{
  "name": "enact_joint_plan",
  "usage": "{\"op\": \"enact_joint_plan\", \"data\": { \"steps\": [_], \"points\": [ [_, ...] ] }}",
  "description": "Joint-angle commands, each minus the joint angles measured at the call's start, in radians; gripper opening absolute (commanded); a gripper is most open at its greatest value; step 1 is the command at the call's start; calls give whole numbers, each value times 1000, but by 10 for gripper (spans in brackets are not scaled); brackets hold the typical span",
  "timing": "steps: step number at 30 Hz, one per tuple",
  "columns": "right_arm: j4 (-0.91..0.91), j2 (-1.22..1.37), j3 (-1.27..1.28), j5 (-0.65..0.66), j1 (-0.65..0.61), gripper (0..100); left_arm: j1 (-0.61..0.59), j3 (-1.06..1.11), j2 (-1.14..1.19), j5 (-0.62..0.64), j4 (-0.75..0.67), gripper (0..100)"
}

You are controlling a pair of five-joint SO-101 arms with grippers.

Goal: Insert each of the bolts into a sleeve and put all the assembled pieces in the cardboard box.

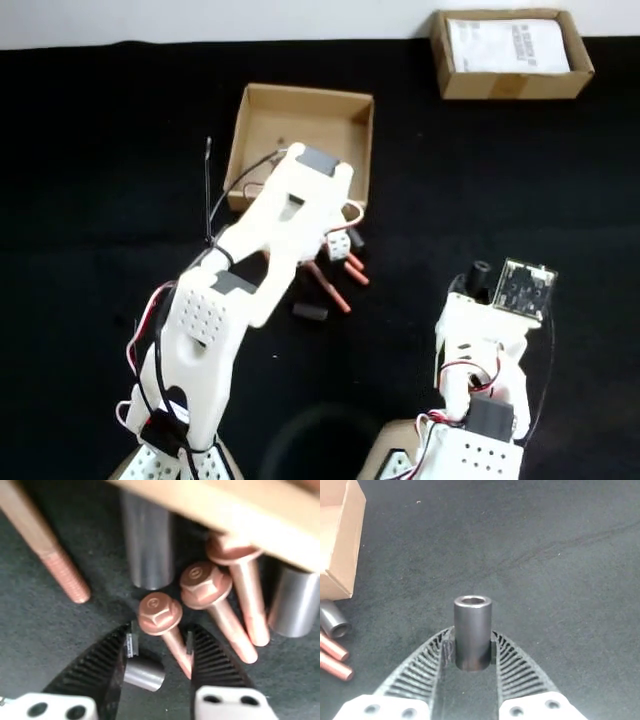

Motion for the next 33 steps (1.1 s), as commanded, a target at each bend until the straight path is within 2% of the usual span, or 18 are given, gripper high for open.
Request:
{"op": "enact_joint_plan", "data": {
  "steps": [1,3,6,11,13,16,18,26,29,33],
  "points": [
    [-13,-5,-1,-3,-10,7,-15,-30,18,6,-17,167],
    [-13,-5,-1,-3,-10,7,-13,-38,18,6,-17,123],
    [-13,-5,-2,-5,-10,7,-18,-39,16,5,-14,0],
    [-15,-5,-10,-9,-10,7,-21,-59,7,-2,-2,8],
    [-19,-5,-12,-23,-19,7,-21,-116,7,-2,49,8],
    [-18,-7,-25,-77,-81,7,-16,-216,-2,-11,77,8],
    [-15,-7,-56,-103,-133,7,-19,-285,-45,-68,77,8],
    [-15,-7,-211,-169,-352,7,12,-374,-361,-273,80,8],
    [-13,-7,-260,-167,-426,7,45,-280,-524,-324,81,8],
    [31,-7,-318,-167,-530,7,127,-33,-816,-379,80,8]
  ]
}}
